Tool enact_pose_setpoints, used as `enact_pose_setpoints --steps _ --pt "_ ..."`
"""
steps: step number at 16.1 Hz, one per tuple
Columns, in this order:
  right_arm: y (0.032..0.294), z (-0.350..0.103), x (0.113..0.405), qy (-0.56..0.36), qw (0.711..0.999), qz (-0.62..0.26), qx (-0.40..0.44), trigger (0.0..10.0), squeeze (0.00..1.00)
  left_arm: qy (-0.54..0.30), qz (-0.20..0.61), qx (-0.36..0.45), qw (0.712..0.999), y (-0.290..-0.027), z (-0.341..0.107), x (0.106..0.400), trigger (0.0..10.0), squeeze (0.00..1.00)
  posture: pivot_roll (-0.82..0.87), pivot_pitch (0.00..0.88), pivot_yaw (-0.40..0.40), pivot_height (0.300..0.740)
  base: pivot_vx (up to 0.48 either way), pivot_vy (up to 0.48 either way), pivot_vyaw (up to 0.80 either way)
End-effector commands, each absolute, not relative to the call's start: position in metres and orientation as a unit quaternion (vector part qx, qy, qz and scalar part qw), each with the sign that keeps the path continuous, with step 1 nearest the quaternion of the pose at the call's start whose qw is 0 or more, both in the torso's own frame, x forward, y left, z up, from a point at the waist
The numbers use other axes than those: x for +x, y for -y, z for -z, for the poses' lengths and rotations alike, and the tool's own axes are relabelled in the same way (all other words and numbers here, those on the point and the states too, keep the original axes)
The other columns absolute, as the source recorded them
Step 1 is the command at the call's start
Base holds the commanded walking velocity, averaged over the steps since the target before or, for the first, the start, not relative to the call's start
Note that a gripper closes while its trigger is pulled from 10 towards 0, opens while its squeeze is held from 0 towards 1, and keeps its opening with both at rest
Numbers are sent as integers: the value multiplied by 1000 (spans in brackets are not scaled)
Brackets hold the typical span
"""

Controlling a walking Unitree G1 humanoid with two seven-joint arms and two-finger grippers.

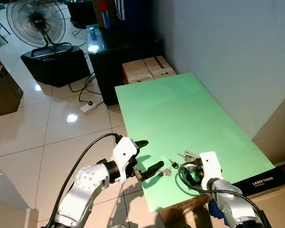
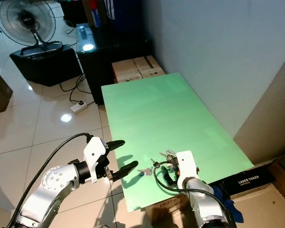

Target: Hang keys on a hook

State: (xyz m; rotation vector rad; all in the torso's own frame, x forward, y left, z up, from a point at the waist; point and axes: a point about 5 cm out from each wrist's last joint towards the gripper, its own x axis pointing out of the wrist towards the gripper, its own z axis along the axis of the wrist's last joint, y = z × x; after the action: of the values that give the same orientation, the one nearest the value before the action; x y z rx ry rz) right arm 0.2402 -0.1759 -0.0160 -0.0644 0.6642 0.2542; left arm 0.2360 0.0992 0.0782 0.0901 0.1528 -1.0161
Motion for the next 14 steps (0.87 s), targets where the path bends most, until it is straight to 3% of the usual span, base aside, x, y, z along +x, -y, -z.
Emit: enact_pose_setpoints --steps 1,10,14 --pt "168 14 243 -325 935 -141 -25 10000 0 -76 491 54 866 -100 -78 237 10000 0 -123 0 108 740 0 0 0" --pt "143 -1 242 -296 929 -221 24 10000 0 -76 490 54 867 -102 -78 236 10000 0 -122 0 106 740 0 0 0" --pt "159 -17 241 -281 938 -202 -9 10000 0 -76 491 54 866 -102 -78 236 10000 0 -120 0 106 740 0 0 0"
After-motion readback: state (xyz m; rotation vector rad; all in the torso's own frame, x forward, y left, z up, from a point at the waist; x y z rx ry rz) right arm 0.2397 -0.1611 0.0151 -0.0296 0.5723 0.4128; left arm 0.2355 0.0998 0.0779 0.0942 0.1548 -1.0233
